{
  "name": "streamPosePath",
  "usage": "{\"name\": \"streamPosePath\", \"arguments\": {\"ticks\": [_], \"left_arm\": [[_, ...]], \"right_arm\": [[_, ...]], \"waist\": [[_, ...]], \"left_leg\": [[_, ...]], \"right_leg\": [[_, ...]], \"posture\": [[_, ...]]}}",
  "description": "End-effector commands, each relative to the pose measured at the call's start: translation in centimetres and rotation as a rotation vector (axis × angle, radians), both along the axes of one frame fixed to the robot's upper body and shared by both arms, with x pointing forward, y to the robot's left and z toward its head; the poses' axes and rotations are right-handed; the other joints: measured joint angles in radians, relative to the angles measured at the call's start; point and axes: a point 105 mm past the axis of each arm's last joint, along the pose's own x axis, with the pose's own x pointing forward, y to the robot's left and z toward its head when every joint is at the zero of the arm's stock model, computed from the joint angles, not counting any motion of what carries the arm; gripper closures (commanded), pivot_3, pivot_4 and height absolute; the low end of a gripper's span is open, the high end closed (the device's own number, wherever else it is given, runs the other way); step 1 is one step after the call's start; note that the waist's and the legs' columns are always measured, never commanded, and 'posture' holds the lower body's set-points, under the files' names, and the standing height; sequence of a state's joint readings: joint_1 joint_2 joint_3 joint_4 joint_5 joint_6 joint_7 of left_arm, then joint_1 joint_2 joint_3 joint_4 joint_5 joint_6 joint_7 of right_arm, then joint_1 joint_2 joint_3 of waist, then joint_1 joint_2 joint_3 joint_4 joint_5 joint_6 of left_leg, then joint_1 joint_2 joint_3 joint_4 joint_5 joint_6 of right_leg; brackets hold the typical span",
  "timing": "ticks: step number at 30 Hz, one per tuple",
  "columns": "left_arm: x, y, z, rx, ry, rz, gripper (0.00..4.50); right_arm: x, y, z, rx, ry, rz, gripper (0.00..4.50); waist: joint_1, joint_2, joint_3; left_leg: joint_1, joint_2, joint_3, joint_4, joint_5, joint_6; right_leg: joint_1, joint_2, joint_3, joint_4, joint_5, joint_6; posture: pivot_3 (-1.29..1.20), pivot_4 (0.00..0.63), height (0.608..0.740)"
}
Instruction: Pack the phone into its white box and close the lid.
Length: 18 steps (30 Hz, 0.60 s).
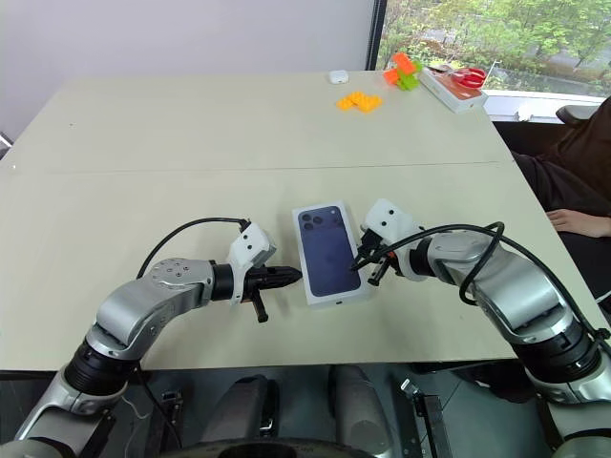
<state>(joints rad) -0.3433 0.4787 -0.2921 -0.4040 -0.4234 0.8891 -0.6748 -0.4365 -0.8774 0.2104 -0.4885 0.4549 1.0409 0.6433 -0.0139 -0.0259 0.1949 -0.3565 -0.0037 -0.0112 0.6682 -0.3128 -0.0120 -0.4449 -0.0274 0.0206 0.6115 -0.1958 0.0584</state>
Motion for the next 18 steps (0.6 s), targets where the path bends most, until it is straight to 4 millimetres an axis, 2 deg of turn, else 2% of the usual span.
{"name": "streamPosePath", "arguments": {"ticks": [1,18], "left_arm": [[0.0,-0.6,1.6,-0.037,-0.062,-0.025,4.50],[0.7,-0.3,1.3,-0.030,-0.066,0.009,4.50]], "right_arm": [[-1.0,1.7,0.6,0.036,-0.012,0.090,4.45],[0.1,0.7,-0.2,0.035,-0.018,0.003,4.45]], "waist": [[0.000,0.000,0.000],[0.000,0.000,0.000]], "left_leg": [[0.000,0.000,0.000,0.000,0.000,0.000],[0.001,0.000,0.001,0.001,0.000,0.000]], "right_leg": [[0.000,0.000,0.000,0.000,0.000,0.000],[0.001,0.000,0.000,0.001,0.000,0.000]], "posture": [[0.00,0.150,0.740],[0.00,0.150,0.740]]}}
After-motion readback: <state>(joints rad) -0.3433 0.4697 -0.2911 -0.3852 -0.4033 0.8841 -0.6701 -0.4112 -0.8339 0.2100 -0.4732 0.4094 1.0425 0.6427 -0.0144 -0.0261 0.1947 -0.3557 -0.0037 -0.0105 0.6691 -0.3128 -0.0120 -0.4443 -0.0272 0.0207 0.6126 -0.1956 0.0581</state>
